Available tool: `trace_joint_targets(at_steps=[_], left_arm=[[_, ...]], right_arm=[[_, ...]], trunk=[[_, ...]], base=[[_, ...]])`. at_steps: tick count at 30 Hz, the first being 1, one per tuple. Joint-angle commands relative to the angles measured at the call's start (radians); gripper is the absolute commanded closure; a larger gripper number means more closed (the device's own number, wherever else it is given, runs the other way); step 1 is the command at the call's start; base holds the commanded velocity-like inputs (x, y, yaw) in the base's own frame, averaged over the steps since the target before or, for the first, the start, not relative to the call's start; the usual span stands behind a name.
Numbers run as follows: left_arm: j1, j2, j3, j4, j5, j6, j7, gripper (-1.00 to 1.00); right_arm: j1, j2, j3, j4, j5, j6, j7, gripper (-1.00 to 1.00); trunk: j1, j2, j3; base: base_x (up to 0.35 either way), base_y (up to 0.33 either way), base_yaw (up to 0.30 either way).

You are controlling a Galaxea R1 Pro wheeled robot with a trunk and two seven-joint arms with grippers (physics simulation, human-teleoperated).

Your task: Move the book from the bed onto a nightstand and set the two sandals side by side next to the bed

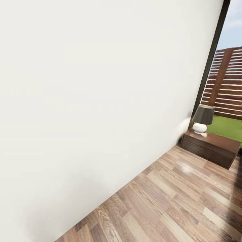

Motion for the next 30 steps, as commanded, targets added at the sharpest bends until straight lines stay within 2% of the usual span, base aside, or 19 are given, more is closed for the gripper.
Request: trace_joint_targets(at_steps=[1, 30], left_arm=[[0.0, 0.0, -0.001, 0.0, 0.006, -0.003, 0.0, -1.0], [0.0, 0.0, 0.0, 0.0, 0.006, -0.003, 0.0, -1.0]], right_arm=[[0.0, 0.0, 0.001, 0.0, 0.001, 0.0, -0.001, -1.0], [0.0, 0.001, 0.001, 0.0, 0.001, 0.0, -0.001, -1.0]], trunk=[[0.0, 0.0, 0.0], [0.0, 0.0, 0.0]], base=[[0.0, 0.0, -0.086], [0.0, 0.0, -0.086]])
